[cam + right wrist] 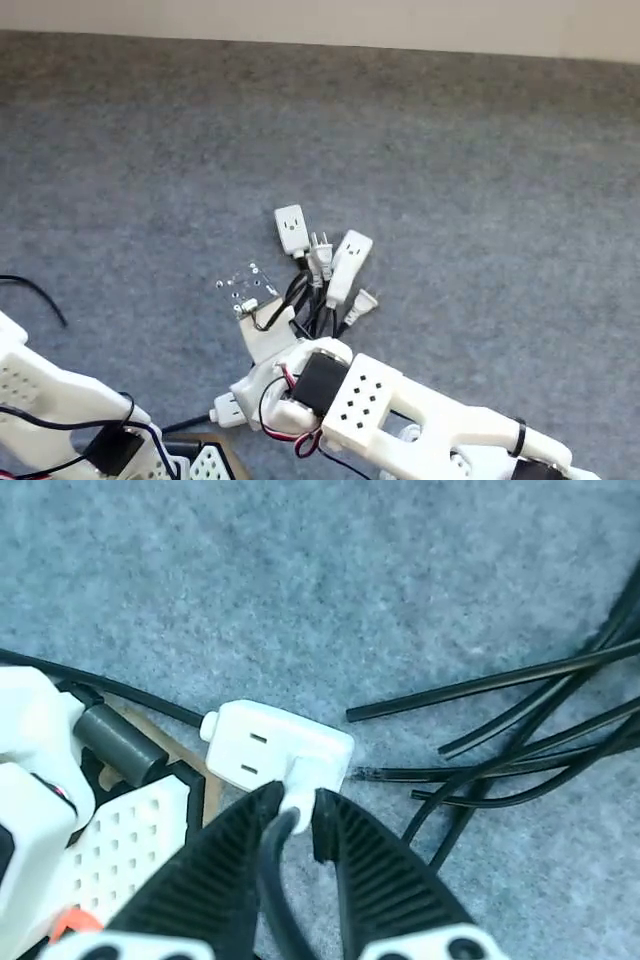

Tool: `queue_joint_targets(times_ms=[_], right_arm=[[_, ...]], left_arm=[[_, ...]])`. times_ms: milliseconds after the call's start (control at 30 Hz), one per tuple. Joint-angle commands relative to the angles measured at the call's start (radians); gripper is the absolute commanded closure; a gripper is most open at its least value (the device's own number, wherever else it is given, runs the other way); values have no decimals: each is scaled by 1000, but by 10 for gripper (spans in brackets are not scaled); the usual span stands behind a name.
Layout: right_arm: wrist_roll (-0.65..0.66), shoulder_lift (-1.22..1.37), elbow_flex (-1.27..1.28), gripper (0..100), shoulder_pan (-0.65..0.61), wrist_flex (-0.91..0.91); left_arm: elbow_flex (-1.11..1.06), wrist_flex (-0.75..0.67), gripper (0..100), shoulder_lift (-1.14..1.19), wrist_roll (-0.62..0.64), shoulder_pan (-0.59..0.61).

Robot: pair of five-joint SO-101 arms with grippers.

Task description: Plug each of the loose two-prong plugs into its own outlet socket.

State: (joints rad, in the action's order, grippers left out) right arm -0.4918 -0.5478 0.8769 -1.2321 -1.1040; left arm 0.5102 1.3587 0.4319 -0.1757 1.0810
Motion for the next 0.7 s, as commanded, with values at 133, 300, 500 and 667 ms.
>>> queue_joint_targets(times_ms=[133,300,500,667], right_arm=[[-3,159,28,994,-39,-19],[-8,358,-47,994,-36,-25],[-3,387,-102,994,-39,-104],[69,348,-166,988,-33,-176]], left_arm=[[42,5,546,-7,-9,18],[39,5,546,-7,-9,19],[44,2,546,-10,-9,33],[44,51,546,-15,-120,21]])
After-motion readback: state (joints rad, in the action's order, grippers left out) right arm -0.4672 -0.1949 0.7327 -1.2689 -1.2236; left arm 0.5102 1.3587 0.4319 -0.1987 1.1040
